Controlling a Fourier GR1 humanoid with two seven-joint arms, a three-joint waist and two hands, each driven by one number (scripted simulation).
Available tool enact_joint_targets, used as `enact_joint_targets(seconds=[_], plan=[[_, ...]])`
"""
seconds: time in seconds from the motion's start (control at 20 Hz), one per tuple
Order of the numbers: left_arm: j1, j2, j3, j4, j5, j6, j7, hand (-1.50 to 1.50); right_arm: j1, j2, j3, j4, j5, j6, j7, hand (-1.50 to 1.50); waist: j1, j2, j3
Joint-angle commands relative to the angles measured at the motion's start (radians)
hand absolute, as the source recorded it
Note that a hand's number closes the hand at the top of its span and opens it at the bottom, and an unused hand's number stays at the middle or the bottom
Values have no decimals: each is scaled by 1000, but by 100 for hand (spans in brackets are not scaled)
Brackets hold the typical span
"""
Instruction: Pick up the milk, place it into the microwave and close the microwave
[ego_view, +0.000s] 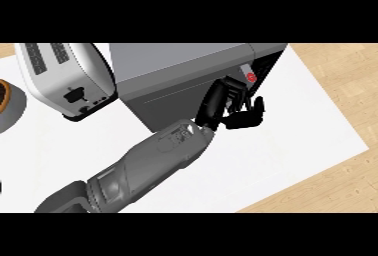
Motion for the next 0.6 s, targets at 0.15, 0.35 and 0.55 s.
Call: enact_joint_targets(seconds=[0.15,0.35,0.55], plan=[[21,88,75,168,43,18,-14,-150,26,-7,-36,-26,-27,-15,18,-150,61,3,-4],[17,96,64,174,67,-18,-17,-150,42,-14,-60,-37,-32,-22,27,-150,79,2,-4],[29,96,49,183,83,-45,-31,-150,56,-14,-69,-64,-48,-27,38,-150,97,2,-4]])
